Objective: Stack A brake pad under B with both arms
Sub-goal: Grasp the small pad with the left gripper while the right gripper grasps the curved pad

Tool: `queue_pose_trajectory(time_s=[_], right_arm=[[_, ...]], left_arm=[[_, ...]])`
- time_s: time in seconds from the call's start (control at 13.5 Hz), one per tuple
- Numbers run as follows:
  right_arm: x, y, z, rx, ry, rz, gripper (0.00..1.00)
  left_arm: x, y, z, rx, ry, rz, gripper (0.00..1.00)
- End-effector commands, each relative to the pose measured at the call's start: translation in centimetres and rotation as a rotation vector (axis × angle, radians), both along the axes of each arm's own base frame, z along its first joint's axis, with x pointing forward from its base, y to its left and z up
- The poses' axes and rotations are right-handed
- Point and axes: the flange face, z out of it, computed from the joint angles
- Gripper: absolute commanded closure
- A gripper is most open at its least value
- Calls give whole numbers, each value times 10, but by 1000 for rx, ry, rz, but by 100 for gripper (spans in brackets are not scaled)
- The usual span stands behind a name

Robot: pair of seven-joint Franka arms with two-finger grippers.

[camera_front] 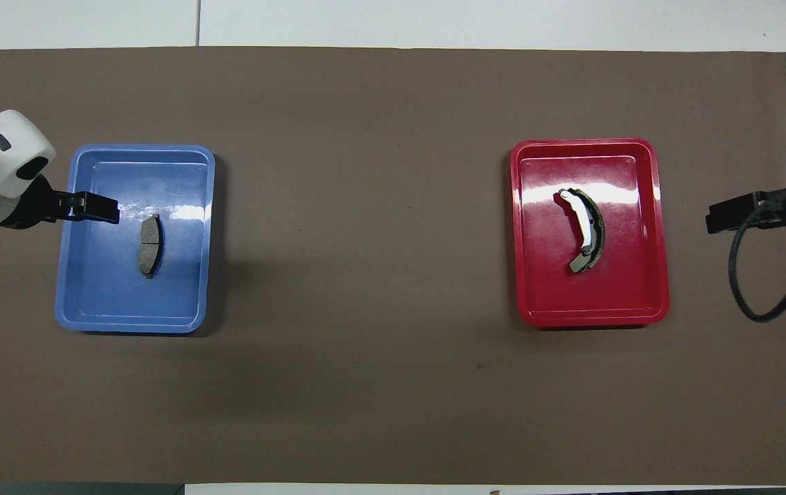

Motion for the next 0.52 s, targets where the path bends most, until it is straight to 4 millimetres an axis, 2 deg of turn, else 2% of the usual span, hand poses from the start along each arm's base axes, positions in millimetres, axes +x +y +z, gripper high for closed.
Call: queue_pose_trajectory(time_s=[0.0, 0.07, 0.15, 0.45], right_arm=[[4, 22, -49, 3, -12, -12, 1], [8, 29, -70, 4, 3, -27, 1], [12, 41, -82, 3, 1, -7, 1], [31, 45, -174, 11, -4, 7, 1]], left_arm=[[-3, 0, -47, 6, -26, -13, 1], [-4, 0, -63, 7, -18, -13, 1], [-5, 0, -78, 6, -12, -10, 1], [-17, -4, -135, 5, -22, -11, 2]])
